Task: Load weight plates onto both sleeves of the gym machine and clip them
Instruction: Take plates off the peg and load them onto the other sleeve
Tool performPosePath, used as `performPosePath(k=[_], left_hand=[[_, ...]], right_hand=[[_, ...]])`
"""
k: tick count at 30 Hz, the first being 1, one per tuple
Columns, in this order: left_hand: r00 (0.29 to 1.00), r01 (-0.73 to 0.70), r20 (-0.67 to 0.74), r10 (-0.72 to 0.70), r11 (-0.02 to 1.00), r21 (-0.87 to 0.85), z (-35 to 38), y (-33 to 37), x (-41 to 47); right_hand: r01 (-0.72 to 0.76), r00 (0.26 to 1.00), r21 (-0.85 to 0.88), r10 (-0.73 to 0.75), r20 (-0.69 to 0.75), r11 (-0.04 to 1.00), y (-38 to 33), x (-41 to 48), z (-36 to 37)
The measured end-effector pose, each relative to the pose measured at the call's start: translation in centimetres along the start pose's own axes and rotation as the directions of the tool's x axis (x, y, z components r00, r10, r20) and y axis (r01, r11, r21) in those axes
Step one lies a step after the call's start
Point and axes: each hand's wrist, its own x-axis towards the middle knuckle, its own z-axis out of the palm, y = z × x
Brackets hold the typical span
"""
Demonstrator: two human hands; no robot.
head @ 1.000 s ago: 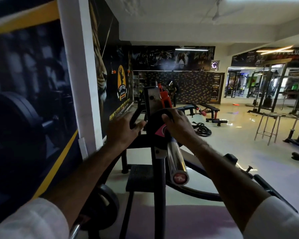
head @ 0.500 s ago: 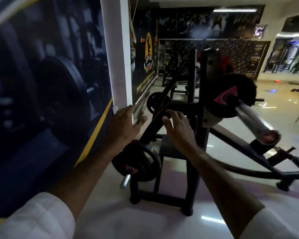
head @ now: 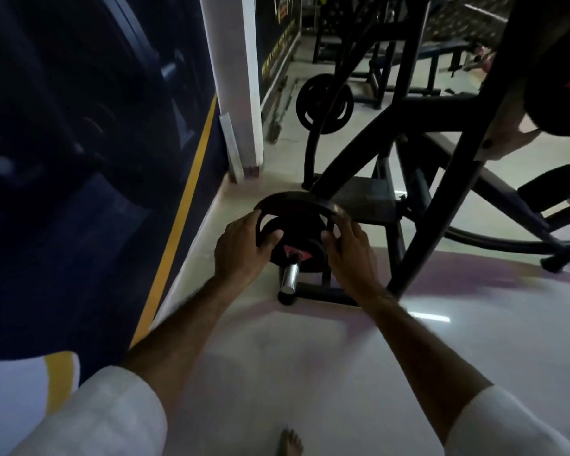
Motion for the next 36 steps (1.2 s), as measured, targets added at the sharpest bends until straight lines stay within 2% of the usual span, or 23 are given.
performPosePath(k=[4,10,15,18,21,23,25,30,36], left_hand=[[0.995,0.068,0.070,-0.069,0.998,0.009,4.3,-5.2,3.0],[0.965,0.164,0.210,-0.160,0.986,-0.002,15.3,-13.6,8.2],[0.940,0.213,0.284,-0.192,0.976,-0.045,24.8,-18.4,12.6],[0.945,0.237,0.269,-0.186,0.956,-0.172,29.8,-19.5,14.2],[0.961,0.272,0.137,-0.239,0.897,-0.347,32.9,-19.7,14.5],[0.969,0.239,0.040,-0.243,0.890,-0.388,34.0,-20.1,14.6],[0.975,0.203,-0.001,-0.221,0.897,-0.393,34.6,-20.5,14.6],[0.991,0.125,0.018,-0.129,0.905,-0.407,35.4,-22.2,14.9],[0.988,0.152,0.083,-0.128,0.838,-0.525,34.9,-22.6,13.3]], right_hand=[[-0.100,0.995,0.023,0.100,0.001,0.995,3.5,2.1,5.9],[-0.213,0.977,-0.002,0.213,0.026,0.977,12.2,5.1,16.6],[-0.267,0.963,0.007,0.267,-0.046,0.964,20.0,7.9,23.0],[-0.268,0.960,0.000,0.267,-0.086,0.963,23.1,8.8,25.8],[-0.249,0.951,0.016,0.248,-0.186,0.968,24.5,8.8,28.1],[-0.260,0.935,0.050,0.265,-0.235,0.964,24.5,9.1,29.2],[-0.272,0.917,0.110,0.292,-0.273,0.956,24.5,9.6,29.9],[-0.226,0.927,0.220,0.279,-0.250,0.949,25.2,9.4,30.1],[-0.220,0.949,0.305,0.275,-0.152,0.927,25.3,7.5,29.7]])
